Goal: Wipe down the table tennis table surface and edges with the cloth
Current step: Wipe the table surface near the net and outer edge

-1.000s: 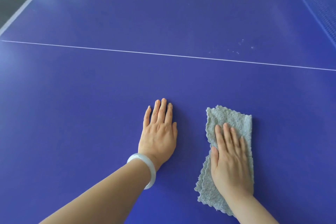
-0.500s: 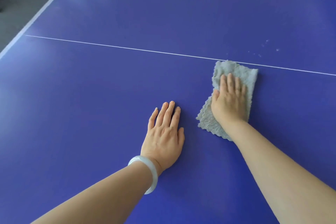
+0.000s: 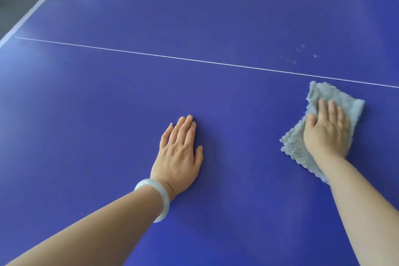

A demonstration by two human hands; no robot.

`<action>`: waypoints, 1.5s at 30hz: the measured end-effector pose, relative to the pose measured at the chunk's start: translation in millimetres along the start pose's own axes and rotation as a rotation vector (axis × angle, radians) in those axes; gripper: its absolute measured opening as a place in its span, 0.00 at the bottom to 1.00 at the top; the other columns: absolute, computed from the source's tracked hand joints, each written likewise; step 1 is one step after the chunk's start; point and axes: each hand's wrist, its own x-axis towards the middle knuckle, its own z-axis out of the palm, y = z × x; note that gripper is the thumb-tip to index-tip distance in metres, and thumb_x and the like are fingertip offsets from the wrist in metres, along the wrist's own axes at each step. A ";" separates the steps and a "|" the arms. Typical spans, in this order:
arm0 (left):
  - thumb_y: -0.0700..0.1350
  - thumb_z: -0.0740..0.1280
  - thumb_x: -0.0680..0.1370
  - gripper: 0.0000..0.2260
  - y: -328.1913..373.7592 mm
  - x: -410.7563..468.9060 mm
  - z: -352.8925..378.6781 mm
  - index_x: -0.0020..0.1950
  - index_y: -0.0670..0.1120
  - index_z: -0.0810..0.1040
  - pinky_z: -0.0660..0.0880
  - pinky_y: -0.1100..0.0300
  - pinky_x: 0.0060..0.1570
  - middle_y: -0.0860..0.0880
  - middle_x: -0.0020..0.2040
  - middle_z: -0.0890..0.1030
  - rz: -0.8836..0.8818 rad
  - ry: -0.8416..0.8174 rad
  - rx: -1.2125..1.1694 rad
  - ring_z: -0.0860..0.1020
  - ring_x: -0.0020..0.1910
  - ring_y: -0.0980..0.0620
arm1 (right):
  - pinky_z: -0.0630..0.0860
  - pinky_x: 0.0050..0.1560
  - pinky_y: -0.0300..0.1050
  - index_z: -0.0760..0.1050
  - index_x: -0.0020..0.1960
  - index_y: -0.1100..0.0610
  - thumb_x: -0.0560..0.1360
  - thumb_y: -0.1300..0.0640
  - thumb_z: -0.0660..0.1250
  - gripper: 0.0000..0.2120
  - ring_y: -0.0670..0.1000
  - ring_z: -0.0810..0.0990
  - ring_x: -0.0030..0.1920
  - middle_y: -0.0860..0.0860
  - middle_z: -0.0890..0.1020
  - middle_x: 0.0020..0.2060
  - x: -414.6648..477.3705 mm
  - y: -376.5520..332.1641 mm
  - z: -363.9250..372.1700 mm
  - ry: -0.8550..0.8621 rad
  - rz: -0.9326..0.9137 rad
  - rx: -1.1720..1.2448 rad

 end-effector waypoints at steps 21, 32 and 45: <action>0.48 0.56 0.83 0.25 7.8 -1.5 4.0 0.78 0.38 0.60 0.46 0.50 0.78 0.44 0.80 0.58 0.003 -0.007 0.083 0.53 0.79 0.46 | 0.49 0.78 0.59 0.52 0.79 0.63 0.83 0.50 0.45 0.29 0.60 0.53 0.79 0.62 0.56 0.78 -182.6 54.2 -8.4 0.024 0.258 0.003; 0.45 0.52 0.84 0.24 55.7 -26.6 5.2 0.79 0.38 0.56 0.45 0.47 0.77 0.42 0.80 0.54 0.053 -0.075 0.129 0.50 0.79 0.42 | 0.42 0.79 0.53 0.47 0.81 0.56 0.82 0.47 0.43 0.30 0.52 0.44 0.80 0.53 0.48 0.80 -213.8 -8.6 4.9 -0.064 -0.238 -0.039; 0.47 0.52 0.84 0.25 128.6 -105.8 31.6 0.80 0.42 0.54 0.41 0.55 0.78 0.47 0.81 0.51 0.233 -0.103 -0.064 0.47 0.80 0.51 | 0.52 0.79 0.54 0.55 0.80 0.55 0.83 0.50 0.47 0.26 0.50 0.52 0.80 0.51 0.56 0.79 -241.7 90.5 -9.3 -0.078 -0.544 -0.006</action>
